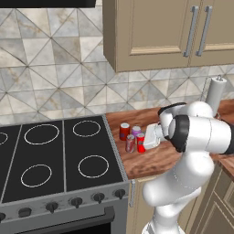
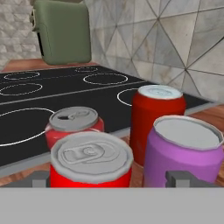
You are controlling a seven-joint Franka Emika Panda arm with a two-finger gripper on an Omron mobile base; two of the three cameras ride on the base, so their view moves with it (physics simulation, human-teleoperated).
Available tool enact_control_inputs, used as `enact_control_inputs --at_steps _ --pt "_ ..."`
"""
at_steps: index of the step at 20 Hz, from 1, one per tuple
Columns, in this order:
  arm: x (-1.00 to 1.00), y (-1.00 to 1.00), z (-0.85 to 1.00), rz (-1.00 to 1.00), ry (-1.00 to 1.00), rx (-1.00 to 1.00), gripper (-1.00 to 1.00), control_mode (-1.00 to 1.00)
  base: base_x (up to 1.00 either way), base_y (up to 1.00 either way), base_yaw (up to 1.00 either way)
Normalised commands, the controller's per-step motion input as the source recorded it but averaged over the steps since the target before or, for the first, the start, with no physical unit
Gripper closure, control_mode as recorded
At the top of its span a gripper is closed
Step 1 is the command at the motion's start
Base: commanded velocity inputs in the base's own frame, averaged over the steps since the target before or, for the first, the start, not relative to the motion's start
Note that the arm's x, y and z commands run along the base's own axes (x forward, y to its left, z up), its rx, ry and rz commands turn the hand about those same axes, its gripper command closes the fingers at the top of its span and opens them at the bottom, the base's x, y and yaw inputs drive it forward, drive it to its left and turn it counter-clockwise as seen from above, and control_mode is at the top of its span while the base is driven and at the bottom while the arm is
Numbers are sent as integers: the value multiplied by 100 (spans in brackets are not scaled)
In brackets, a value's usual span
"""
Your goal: Four empty soda cans are scattered around the kitchen. Gather all the cans and cluster them next to the stove for recycling.
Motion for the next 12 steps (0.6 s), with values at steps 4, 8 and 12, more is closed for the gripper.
enact_control_inputs --at_steps 4,8,12 --pt "-7 -2 -6 0 0 0 -100 -100 0 0 0" --pt "-14 -5 -5 0 0 0 -100 -100 0 0 0" --pt "-18 -8 -3 0 0 0 -100 -100 0 0 0"
